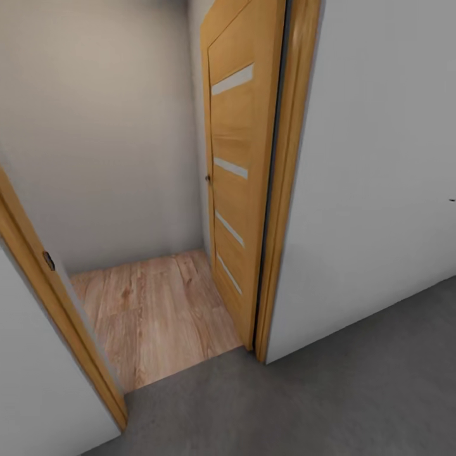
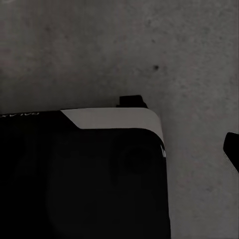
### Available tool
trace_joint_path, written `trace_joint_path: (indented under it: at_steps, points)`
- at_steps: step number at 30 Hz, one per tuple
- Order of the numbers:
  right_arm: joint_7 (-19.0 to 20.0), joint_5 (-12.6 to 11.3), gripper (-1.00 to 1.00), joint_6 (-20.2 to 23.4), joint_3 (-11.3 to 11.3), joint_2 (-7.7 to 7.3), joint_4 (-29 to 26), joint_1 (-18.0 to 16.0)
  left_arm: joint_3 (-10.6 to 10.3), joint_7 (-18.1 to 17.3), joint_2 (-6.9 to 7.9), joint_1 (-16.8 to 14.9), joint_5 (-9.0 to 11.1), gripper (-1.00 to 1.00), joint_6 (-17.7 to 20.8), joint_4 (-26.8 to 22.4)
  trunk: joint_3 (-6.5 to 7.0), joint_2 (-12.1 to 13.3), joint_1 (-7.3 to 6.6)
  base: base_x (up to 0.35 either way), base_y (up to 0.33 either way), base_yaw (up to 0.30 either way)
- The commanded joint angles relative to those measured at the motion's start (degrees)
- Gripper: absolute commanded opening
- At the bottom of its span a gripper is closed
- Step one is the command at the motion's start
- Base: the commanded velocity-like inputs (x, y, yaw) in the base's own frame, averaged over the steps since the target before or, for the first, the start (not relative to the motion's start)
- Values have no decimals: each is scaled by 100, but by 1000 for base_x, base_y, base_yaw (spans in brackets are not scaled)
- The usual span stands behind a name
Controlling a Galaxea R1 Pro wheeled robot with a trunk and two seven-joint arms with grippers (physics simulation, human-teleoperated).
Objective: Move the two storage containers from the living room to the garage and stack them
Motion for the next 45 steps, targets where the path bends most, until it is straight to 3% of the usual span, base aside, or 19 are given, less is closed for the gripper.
trace_joint_path:
  at_steps: [1,35,45]
  points:
    - [-3,-43,100,-28,45,6,16,-6,-1,-14,-8,-4,64,100,-20,9,-6,-3,3,321,0,0]
    - [-2,-43,100,112,45,7,15,-6,-8,-19,-36,-3,69,100,-33,11,-6,-3,3,321,0,1]
    - [-2,-43,100,109,45,0,15,-6,-8,-14,-28,-4,63,100,-33,11,-6,-3,3,321,0,197]
